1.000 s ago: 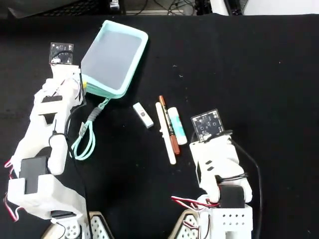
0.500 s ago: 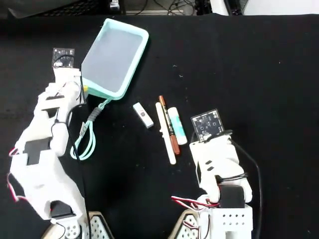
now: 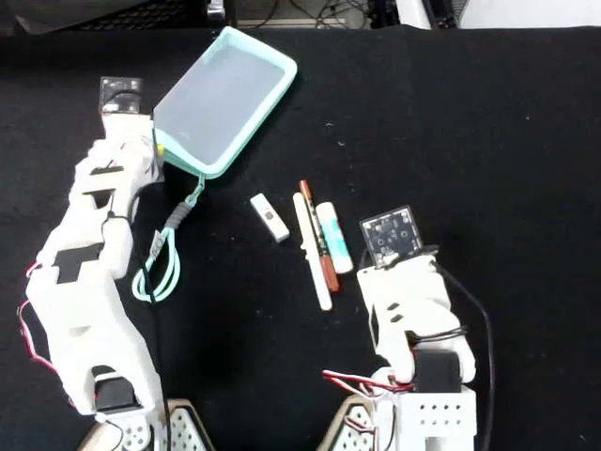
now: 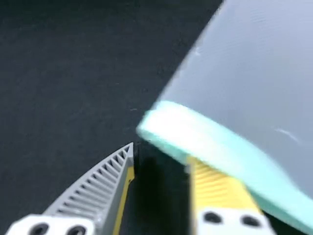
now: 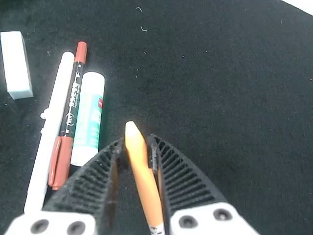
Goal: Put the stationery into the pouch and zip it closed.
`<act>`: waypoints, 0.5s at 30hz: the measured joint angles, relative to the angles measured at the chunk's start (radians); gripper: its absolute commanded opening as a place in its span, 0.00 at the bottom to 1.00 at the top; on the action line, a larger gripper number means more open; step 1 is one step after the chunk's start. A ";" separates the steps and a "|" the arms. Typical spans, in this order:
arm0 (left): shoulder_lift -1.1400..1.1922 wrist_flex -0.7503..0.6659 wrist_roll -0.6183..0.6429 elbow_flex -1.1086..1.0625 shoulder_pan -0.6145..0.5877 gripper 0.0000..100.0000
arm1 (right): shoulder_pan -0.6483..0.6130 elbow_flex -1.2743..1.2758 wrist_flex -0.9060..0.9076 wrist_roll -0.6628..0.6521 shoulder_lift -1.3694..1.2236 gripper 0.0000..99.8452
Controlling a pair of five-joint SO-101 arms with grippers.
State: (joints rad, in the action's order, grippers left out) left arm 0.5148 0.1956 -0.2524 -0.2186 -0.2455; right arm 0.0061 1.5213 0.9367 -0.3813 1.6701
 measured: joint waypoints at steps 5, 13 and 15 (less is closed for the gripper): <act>-0.035 0.206 -0.199 0.015 0.028 0.03 | 0.000 0.000 0.000 0.000 0.000 0.01; -0.178 0.540 -0.221 -0.011 0.023 0.03 | 0.000 0.000 0.000 0.000 0.000 0.01; -0.226 0.638 -0.221 -0.011 0.023 0.03 | 0.000 0.002 0.000 0.000 0.000 0.01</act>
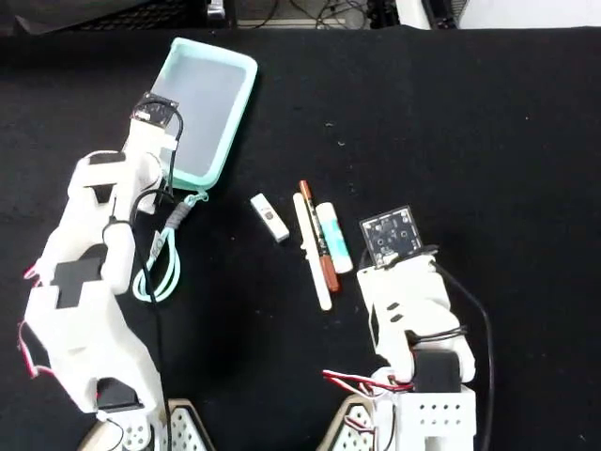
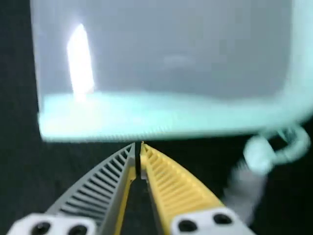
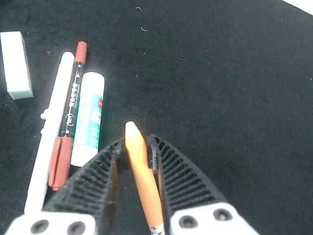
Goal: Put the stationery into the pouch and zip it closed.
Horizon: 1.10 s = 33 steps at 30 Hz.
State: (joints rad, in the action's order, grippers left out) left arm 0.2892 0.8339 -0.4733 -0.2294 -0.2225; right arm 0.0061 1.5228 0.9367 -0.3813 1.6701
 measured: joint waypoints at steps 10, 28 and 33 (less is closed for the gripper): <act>-0.212 0.169 0.015 0.000 -0.052 0.03 | 0.000 0.005 0.005 0.000 0.000 0.07; -0.345 0.180 0.023 -0.002 -0.255 0.03 | 0.132 0.006 0.110 0.000 -0.009 0.16; -0.374 0.249 0.026 -0.002 -0.267 0.03 | 0.074 0.006 0.095 0.000 -0.009 0.15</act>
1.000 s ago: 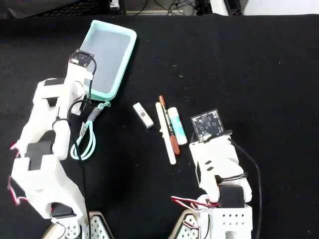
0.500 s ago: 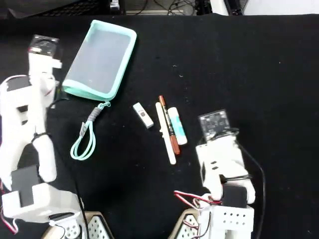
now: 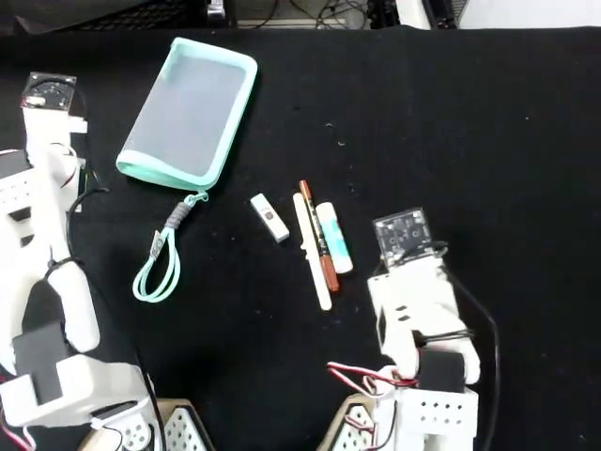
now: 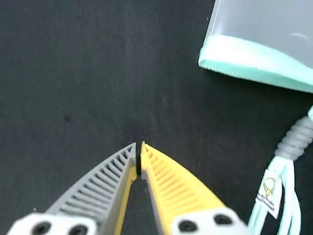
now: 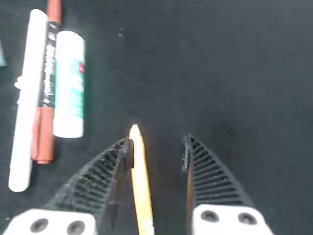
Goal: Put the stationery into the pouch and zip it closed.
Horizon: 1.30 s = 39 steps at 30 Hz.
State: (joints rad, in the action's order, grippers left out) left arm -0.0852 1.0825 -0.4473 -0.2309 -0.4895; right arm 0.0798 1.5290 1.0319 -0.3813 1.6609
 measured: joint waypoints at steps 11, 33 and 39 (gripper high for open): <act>-0.094 0.009 0.037 -0.023 -0.155 0.06 | -0.338 -0.342 -0.132 0.157 -0.362 0.15; -0.282 0.009 0.043 -0.167 -0.348 0.07 | -0.775 -1.298 -0.500 0.827 -1.946 0.15; -0.338 0.009 0.043 -0.190 -0.348 0.07 | -0.819 -1.577 -0.365 0.944 -2.134 0.15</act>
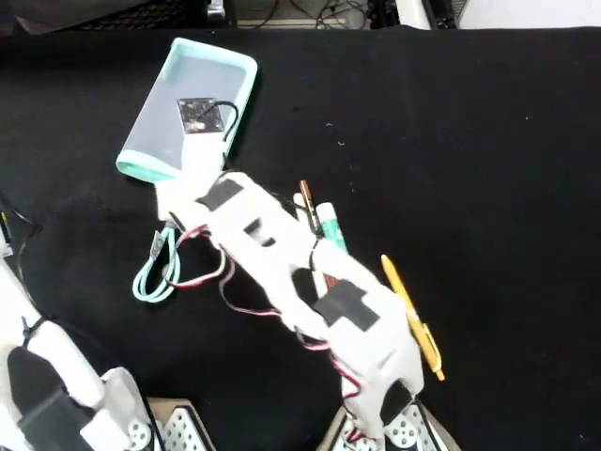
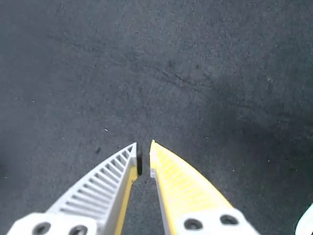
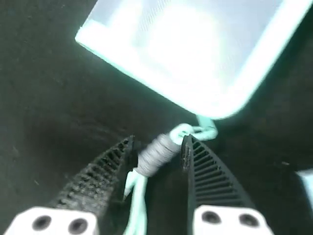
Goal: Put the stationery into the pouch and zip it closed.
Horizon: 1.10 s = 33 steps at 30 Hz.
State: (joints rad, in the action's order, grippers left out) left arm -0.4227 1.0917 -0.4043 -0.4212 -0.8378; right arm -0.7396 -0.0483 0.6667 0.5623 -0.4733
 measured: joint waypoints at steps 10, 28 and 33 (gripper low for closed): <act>-0.018 0.000 0.000 -0.006 0.000 0.07 | -0.003 -0.333 0.282 0.183 -0.253 0.15; -0.018 0.000 0.000 -0.006 0.000 0.07 | 0.000 -0.658 0.661 0.167 -0.445 0.01; -0.018 0.000 0.000 -0.006 0.000 0.07 | 0.006 -0.677 0.747 -0.003 -0.453 0.01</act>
State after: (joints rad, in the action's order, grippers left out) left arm -0.4411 1.0917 -0.4043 -0.4273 -0.8378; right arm -0.7334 -0.7250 1.4139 0.5593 -0.9260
